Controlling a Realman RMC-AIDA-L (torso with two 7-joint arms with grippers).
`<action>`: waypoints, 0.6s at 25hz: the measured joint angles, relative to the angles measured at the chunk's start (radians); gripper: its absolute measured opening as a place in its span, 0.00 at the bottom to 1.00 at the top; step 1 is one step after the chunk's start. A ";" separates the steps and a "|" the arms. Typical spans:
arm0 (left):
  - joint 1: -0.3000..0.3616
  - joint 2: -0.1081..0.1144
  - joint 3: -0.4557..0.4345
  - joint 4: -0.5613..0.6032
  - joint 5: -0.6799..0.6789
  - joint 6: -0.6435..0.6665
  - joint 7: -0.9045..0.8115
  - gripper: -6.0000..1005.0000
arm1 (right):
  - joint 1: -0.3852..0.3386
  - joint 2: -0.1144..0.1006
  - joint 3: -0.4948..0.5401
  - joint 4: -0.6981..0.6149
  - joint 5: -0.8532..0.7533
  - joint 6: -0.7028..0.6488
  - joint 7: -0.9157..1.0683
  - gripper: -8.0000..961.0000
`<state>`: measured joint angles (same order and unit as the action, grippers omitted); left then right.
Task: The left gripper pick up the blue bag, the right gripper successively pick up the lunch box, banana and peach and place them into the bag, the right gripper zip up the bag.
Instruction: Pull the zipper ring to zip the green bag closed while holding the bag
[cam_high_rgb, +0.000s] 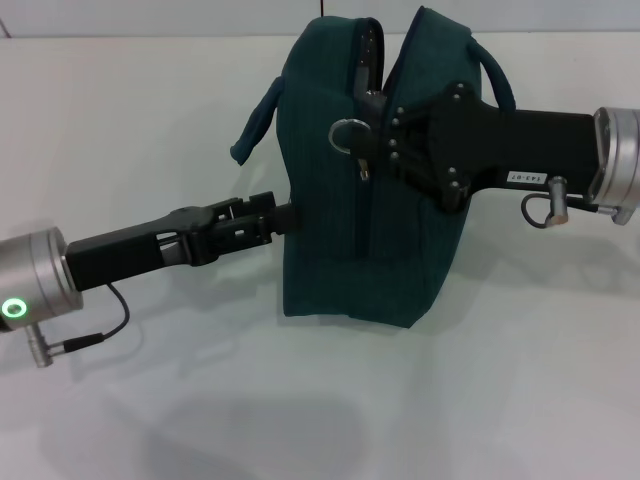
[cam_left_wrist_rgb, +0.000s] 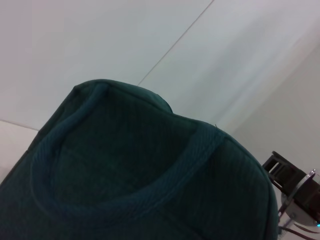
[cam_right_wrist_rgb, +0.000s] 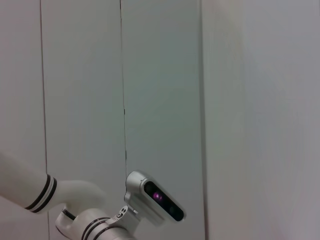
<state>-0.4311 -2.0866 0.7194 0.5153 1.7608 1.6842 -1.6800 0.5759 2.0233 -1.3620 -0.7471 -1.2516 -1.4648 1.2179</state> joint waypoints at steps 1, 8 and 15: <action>-0.002 0.000 0.000 0.000 0.000 -0.003 0.000 0.86 | 0.000 0.000 0.000 0.000 0.000 0.000 0.000 0.02; -0.024 -0.002 0.003 -0.019 0.002 -0.021 0.006 0.86 | 0.006 0.002 -0.008 0.010 0.000 -0.004 0.000 0.02; -0.029 -0.001 0.004 -0.028 0.010 -0.035 0.009 0.86 | 0.018 0.003 -0.028 0.016 0.013 0.003 0.000 0.02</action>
<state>-0.4604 -2.0880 0.7235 0.4877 1.7706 1.6489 -1.6710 0.5943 2.0264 -1.3896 -0.7314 -1.2385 -1.4616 1.2179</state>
